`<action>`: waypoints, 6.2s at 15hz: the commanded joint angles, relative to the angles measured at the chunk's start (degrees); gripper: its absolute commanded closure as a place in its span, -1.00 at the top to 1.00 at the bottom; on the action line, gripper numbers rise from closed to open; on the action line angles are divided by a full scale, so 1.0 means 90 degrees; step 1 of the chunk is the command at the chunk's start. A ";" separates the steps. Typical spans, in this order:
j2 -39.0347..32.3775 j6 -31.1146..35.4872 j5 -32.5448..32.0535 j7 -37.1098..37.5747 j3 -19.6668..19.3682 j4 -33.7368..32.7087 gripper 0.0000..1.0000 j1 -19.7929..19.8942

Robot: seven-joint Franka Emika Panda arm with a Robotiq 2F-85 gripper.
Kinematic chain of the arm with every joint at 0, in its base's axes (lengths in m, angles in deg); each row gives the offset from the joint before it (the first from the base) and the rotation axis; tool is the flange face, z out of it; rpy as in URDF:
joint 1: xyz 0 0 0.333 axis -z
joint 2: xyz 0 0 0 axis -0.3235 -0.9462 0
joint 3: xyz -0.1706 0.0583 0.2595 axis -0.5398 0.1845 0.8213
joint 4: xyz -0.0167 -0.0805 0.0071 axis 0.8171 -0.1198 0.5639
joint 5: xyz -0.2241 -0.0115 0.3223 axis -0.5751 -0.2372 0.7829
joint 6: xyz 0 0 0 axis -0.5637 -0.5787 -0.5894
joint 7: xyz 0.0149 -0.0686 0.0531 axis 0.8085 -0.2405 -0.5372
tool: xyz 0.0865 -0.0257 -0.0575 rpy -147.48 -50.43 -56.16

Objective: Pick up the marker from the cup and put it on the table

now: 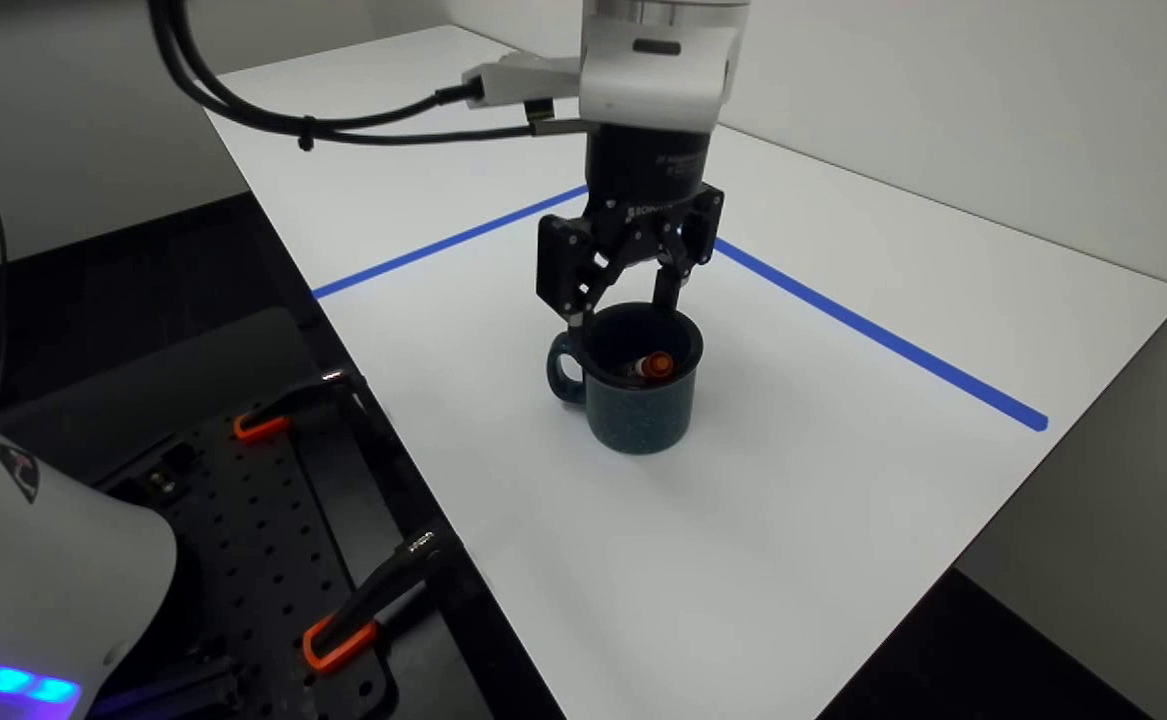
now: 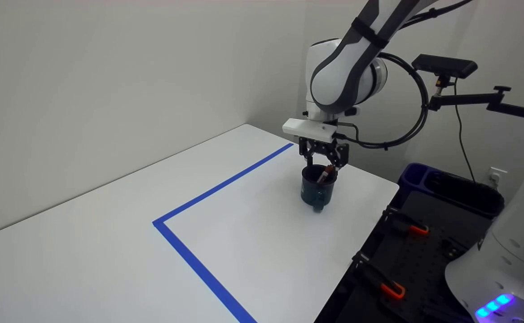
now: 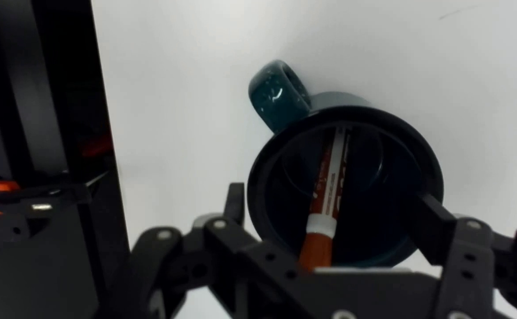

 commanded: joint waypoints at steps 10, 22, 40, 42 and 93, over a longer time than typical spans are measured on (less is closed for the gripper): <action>-0.0284 0.0306 -0.0235 0.0255 -0.0471 -0.0149 0.18 -0.0341; -0.0636 0.0318 -0.0270 0.0305 -0.0551 -0.0335 -0.06 -0.0516; -0.0048 -0.0148 -0.0326 0.0384 -0.0821 -0.0382 -0.90 -0.0744; 0.0250 -0.0468 -0.0541 0.0561 -0.0800 -0.0430 -0.90 -0.0723; -0.2421 -0.1464 0.1301 -0.4232 -0.0048 -0.2858 1.00 -0.0757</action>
